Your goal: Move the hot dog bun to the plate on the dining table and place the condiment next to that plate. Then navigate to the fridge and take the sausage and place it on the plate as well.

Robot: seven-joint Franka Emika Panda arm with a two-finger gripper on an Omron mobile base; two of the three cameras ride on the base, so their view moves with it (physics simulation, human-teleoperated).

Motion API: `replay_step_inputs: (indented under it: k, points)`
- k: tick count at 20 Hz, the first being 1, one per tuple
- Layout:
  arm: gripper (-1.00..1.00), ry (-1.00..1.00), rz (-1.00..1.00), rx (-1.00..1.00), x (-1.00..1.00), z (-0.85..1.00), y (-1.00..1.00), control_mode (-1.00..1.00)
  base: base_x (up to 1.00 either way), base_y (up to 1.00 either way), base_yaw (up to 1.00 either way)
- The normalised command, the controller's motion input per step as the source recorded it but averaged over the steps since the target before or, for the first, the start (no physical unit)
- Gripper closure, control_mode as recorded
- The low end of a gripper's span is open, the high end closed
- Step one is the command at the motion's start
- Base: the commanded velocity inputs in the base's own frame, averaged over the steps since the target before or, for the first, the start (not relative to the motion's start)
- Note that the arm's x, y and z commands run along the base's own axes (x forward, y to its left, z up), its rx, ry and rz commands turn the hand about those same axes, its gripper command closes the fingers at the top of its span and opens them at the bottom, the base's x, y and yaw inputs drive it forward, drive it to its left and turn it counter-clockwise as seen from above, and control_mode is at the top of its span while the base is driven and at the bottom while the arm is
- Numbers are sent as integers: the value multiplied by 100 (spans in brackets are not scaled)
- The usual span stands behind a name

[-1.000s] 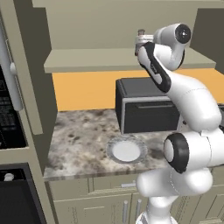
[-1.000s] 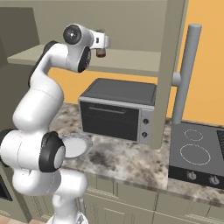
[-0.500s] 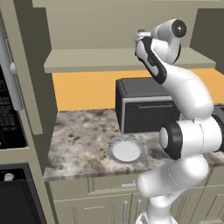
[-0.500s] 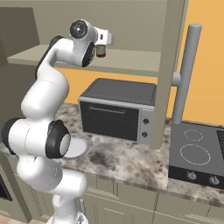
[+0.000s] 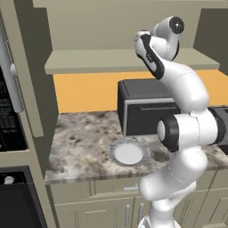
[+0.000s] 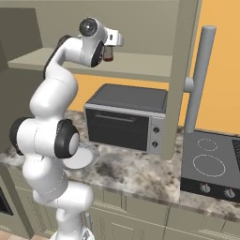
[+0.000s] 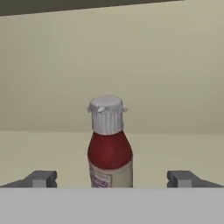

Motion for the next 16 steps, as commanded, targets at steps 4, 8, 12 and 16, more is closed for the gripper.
replay_step_inputs:
  k: [4,8,12,16]
  points:
    - [-100,8,0,0,25,-10,0,-100,0,0,0]
    - [-100,8,0,0,24,-8,1,-100,0,0,0]
    - [-100,8,0,0,23,-10,0,-100,0,0,0]
    - [-100,8,0,-1,19,-13,0,-100,0,0,0]
